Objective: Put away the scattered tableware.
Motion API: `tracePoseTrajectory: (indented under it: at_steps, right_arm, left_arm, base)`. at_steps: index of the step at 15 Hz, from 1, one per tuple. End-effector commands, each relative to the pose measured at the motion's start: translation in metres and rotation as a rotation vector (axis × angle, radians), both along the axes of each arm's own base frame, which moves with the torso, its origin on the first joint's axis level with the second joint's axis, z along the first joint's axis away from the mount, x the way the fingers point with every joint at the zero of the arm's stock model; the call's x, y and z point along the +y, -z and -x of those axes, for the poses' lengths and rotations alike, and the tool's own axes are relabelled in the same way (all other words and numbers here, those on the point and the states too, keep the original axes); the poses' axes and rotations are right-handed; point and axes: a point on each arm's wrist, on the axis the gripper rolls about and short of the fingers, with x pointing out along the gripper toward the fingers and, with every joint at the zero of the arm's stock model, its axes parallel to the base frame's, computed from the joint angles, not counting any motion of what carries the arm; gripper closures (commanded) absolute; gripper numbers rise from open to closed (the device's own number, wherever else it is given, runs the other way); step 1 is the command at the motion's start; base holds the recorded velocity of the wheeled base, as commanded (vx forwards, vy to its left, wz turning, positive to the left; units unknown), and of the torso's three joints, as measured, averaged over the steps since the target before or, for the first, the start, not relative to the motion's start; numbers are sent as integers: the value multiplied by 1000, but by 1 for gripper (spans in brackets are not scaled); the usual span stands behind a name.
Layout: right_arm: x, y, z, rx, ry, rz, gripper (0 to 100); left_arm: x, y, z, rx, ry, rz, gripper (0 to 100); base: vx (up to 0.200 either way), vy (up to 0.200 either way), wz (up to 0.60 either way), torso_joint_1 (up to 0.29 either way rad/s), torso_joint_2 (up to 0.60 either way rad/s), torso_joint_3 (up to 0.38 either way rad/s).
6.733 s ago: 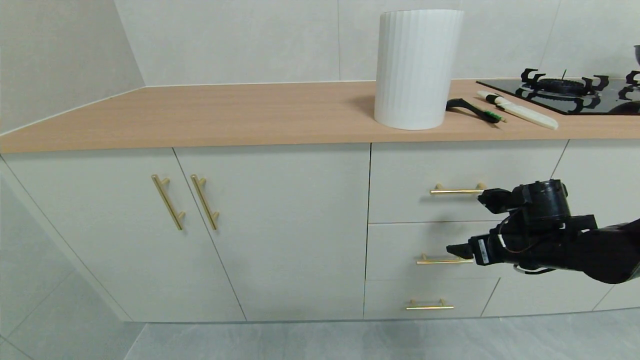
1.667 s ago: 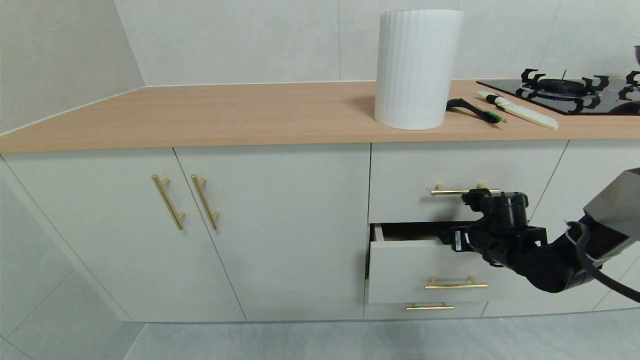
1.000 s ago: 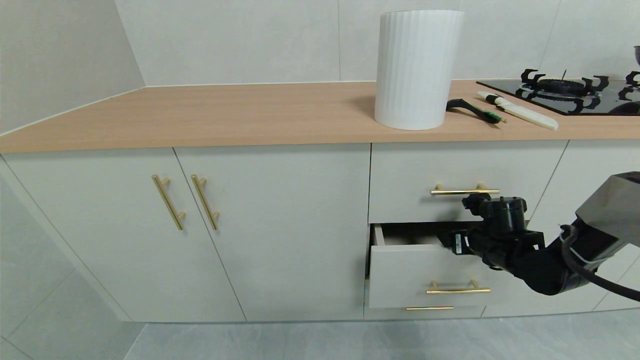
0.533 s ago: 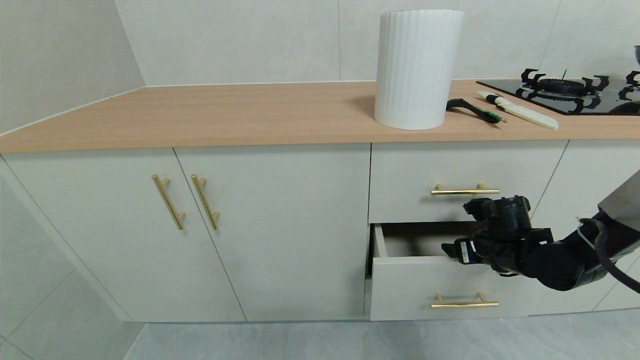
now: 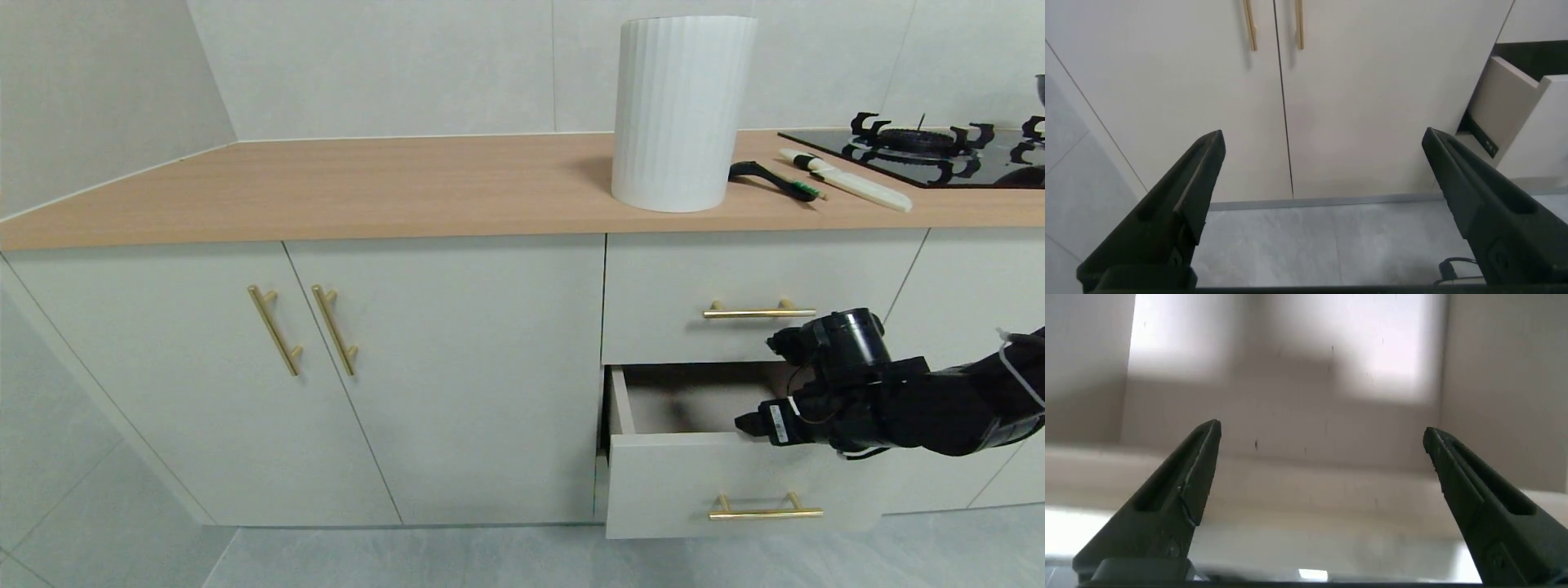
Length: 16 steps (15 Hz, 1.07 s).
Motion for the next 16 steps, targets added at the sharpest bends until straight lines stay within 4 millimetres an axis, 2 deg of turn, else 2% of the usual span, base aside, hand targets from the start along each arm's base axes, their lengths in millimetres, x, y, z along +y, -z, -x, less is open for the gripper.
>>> tracePoseTrajectory:
  at_steps: [1,7,16]
  right_arm:
    - [0,-11,5,4,-8,-1,0]
    - [4,-14,19,118,-46,38,0]
    - [10,-25,62,349,-214,181,0]
  left_arm:
    - [0,0,0,1,0,0,0]
    - [0,0,0,-1,0,0,0]
    - [0,0,0,1,0,0,0]
  base:
    - [0,0,0,0,0,0]
    - [0,0,0,0,0,0]
    - [0,0,0,0,0,0]
